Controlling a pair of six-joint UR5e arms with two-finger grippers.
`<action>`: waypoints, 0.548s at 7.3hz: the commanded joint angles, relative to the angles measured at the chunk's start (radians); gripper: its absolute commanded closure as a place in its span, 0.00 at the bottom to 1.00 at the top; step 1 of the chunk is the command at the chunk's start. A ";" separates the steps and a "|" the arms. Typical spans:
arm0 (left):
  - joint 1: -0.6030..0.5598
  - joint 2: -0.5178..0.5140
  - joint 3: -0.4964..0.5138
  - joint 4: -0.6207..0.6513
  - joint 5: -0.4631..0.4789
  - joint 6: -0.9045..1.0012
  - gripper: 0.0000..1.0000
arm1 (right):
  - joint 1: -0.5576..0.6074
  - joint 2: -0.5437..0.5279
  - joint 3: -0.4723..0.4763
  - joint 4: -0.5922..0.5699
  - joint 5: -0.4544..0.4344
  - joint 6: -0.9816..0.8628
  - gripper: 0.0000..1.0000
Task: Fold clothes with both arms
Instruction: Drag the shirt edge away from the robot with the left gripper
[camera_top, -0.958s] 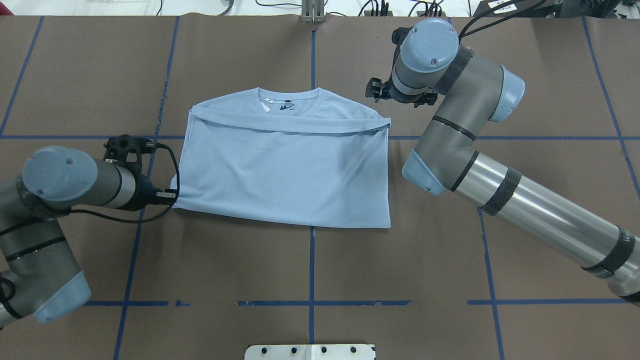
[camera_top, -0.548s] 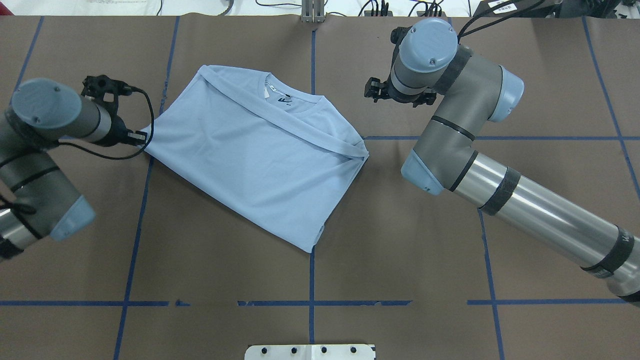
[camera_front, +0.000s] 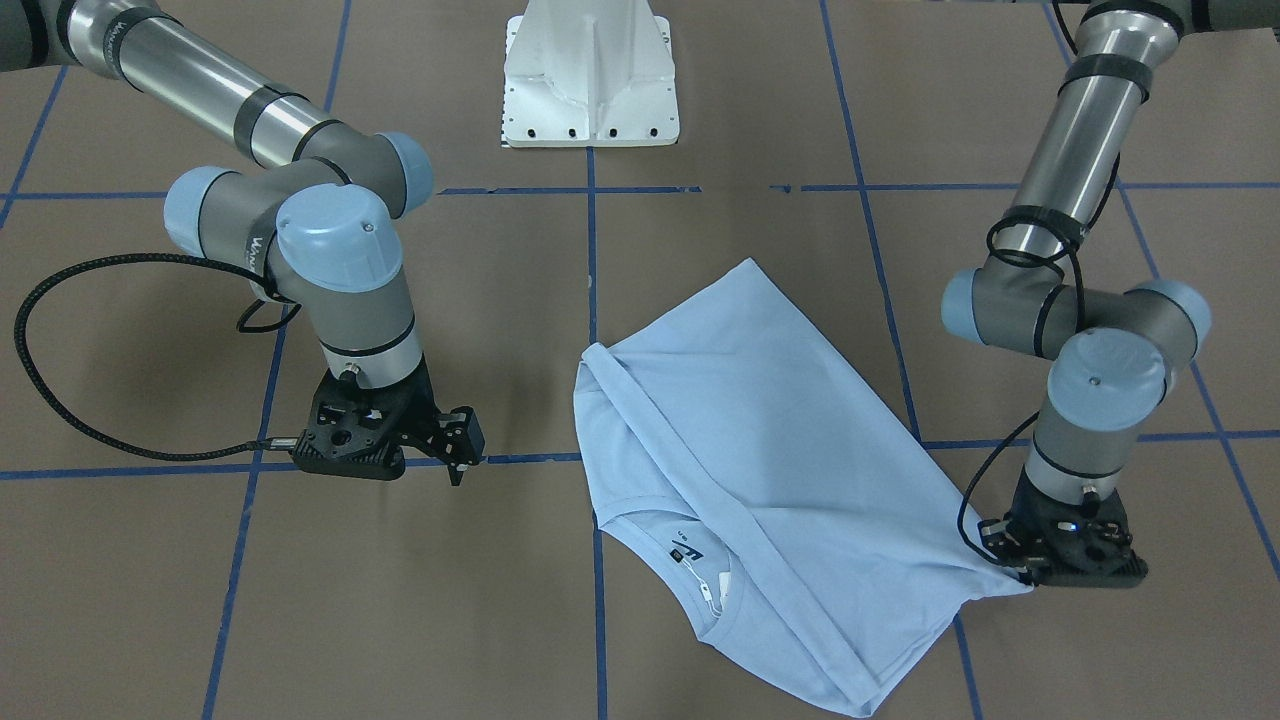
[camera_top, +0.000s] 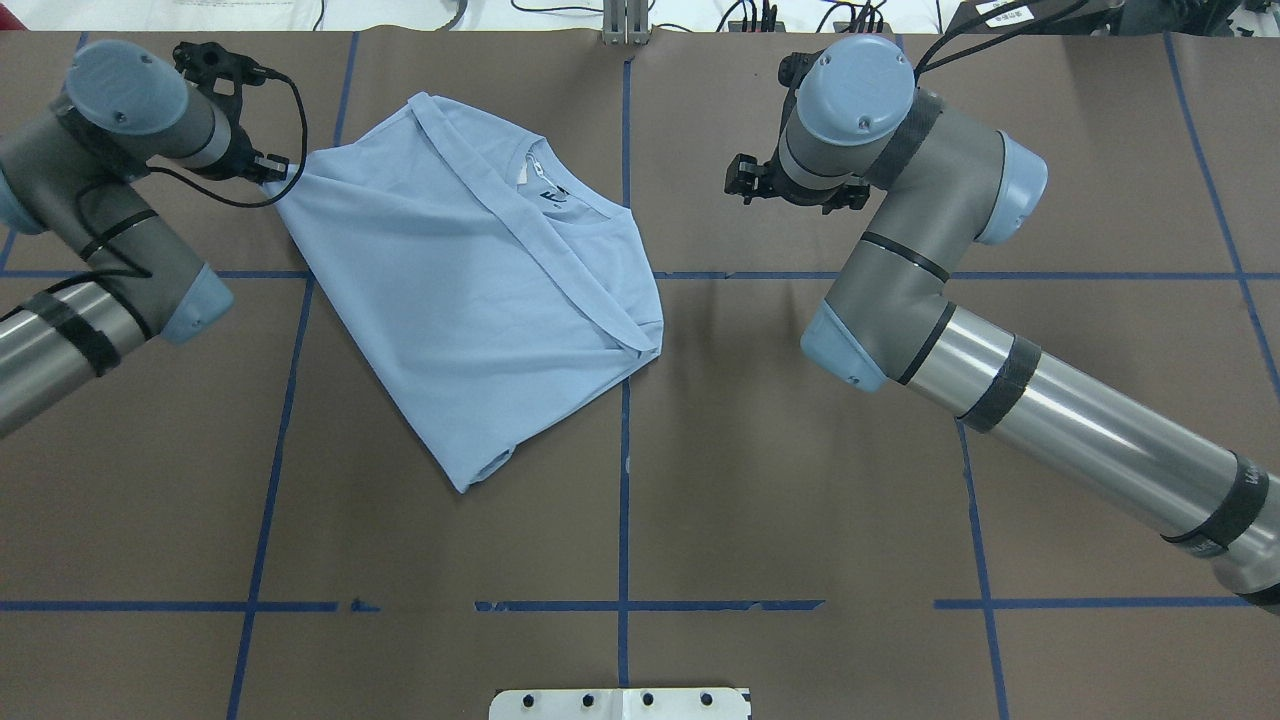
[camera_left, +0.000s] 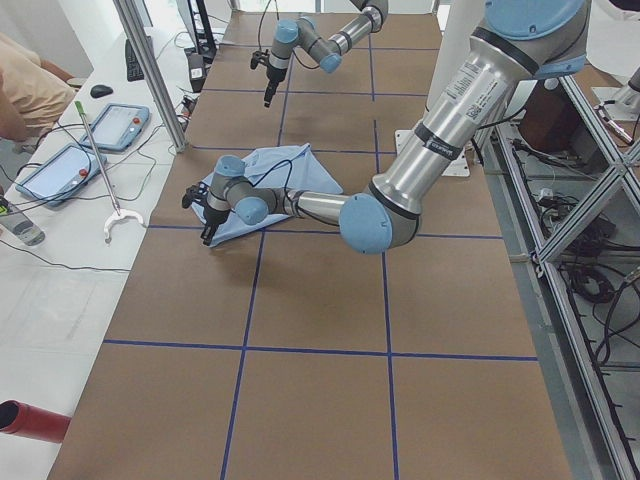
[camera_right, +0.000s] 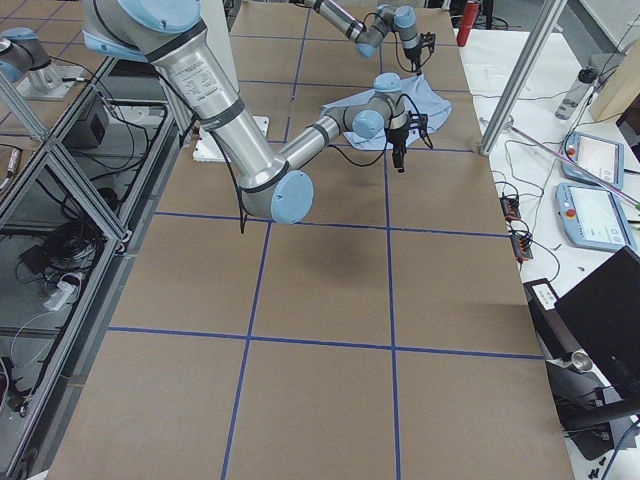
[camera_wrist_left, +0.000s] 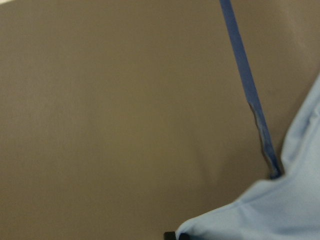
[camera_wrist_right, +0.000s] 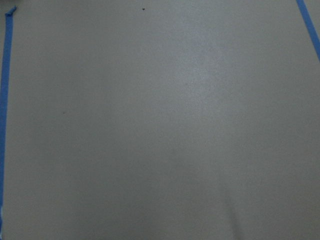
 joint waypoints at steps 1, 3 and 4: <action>-0.017 -0.024 0.042 -0.078 0.006 0.012 0.01 | -0.025 0.021 -0.002 -0.003 -0.002 0.062 0.00; -0.058 0.058 -0.071 -0.083 -0.066 0.108 0.00 | -0.064 0.067 -0.019 -0.003 -0.012 0.130 0.00; -0.087 0.094 -0.113 -0.088 -0.153 0.140 0.00 | -0.090 0.125 -0.061 -0.003 -0.032 0.175 0.00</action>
